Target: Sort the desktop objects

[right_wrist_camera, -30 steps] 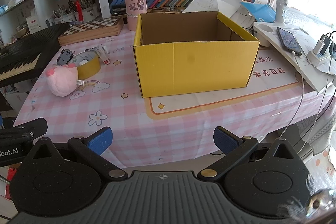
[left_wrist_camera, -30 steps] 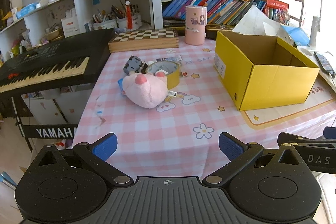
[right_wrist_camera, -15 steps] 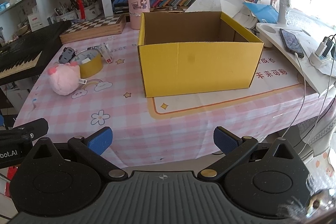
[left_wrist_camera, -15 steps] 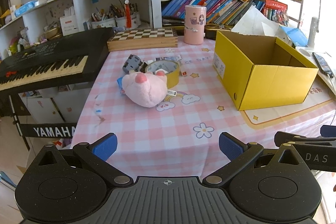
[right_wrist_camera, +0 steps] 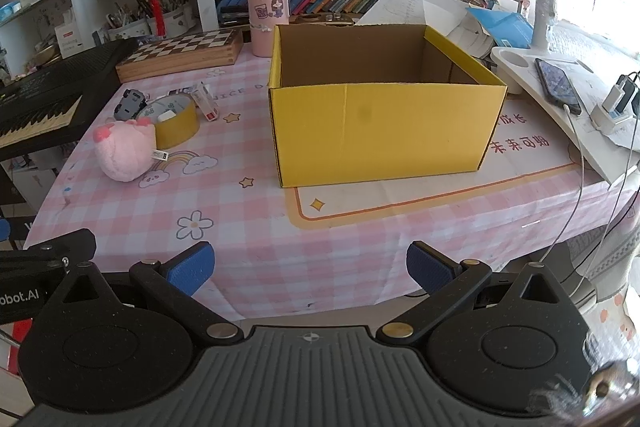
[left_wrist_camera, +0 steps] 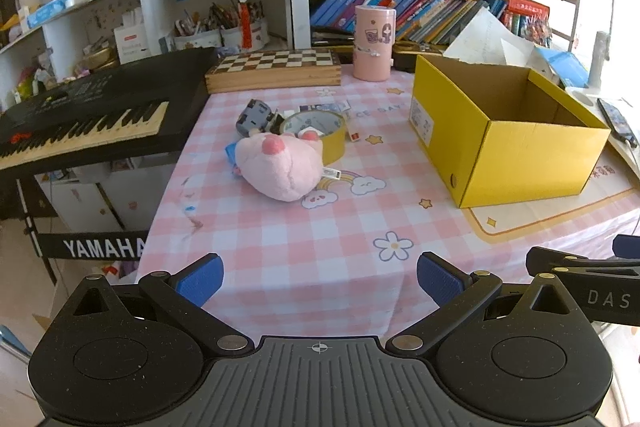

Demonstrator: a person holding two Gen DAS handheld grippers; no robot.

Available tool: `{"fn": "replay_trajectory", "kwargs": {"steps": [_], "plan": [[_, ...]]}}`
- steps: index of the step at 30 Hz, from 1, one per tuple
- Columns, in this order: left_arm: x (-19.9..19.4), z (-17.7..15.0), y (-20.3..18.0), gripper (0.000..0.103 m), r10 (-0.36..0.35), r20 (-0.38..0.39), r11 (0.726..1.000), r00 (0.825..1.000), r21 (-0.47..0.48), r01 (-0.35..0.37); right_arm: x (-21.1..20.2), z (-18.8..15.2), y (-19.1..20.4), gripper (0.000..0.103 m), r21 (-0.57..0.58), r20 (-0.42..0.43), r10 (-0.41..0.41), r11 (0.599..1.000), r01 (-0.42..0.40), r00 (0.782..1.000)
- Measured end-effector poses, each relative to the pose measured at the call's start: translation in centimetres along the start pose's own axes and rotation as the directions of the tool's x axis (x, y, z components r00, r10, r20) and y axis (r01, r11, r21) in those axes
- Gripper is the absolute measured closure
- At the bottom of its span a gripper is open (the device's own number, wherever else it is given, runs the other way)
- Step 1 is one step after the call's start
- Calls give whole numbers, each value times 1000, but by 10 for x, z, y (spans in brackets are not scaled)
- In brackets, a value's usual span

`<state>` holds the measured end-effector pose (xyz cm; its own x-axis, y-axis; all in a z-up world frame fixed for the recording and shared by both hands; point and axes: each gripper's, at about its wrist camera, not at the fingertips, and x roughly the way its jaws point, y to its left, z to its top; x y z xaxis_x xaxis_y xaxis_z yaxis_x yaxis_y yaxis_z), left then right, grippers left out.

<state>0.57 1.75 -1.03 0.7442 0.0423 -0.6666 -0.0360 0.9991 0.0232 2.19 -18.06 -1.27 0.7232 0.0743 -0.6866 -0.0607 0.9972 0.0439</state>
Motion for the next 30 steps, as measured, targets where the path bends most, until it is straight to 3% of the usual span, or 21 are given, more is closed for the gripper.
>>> {"fn": "replay_trajectory", "kwargs": {"steps": [8, 17, 22, 30], "plan": [[-3, -1, 8, 0, -18, 11, 1000, 1000, -8, 19, -1, 3, 10, 2, -14, 5, 25, 1000, -24, 1000], [-5, -2, 29, 0, 21, 13, 997, 1000, -70, -20, 1, 10, 32, 4, -73, 6, 73, 995, -72, 997], [-3, -4, 35, 0, 33, 1, 994, 999, -103, -32, 5, 12, 44, 19, -114, -12, 102, 988, -103, 995], [7, -8, 43, 0, 51, -34, 988, 998, -142, -56, 17, 15, 56, 27, -160, -42, 146, 976, -150, 988]]}}
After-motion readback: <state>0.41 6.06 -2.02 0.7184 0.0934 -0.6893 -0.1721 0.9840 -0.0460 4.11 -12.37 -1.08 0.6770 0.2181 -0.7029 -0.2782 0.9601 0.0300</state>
